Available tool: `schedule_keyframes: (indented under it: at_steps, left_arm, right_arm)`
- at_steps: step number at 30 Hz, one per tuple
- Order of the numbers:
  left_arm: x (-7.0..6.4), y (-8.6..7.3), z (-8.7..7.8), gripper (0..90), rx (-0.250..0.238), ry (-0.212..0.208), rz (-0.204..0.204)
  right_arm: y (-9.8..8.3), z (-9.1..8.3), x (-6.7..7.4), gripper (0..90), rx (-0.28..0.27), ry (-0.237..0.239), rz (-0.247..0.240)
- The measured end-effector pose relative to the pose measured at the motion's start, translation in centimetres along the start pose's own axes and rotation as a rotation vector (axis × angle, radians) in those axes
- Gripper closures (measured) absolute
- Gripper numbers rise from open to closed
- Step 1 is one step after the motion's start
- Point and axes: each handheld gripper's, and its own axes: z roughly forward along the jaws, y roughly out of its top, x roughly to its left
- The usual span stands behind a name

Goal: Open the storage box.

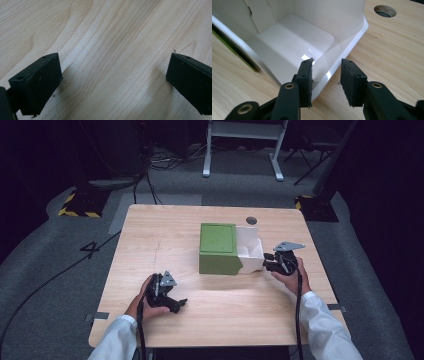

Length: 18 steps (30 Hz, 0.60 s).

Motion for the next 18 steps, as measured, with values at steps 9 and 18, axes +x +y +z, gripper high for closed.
schedule_keyframes:
  at_steps: [9, 18]
  left_arm:
    - [0.00, 0.00, 0.00, 0.5, 0.000, 0.000, 0.000]
    - [0.00, 0.00, 0.00, 0.5, 0.000, 0.000, 0.000]
  right_arm:
    - [-0.14, -0.20, -0.18, 63.0, -0.002, -0.005, -0.007]
    - [-0.56, -0.67, -0.62, 62.9, -0.006, -0.005, -0.004]
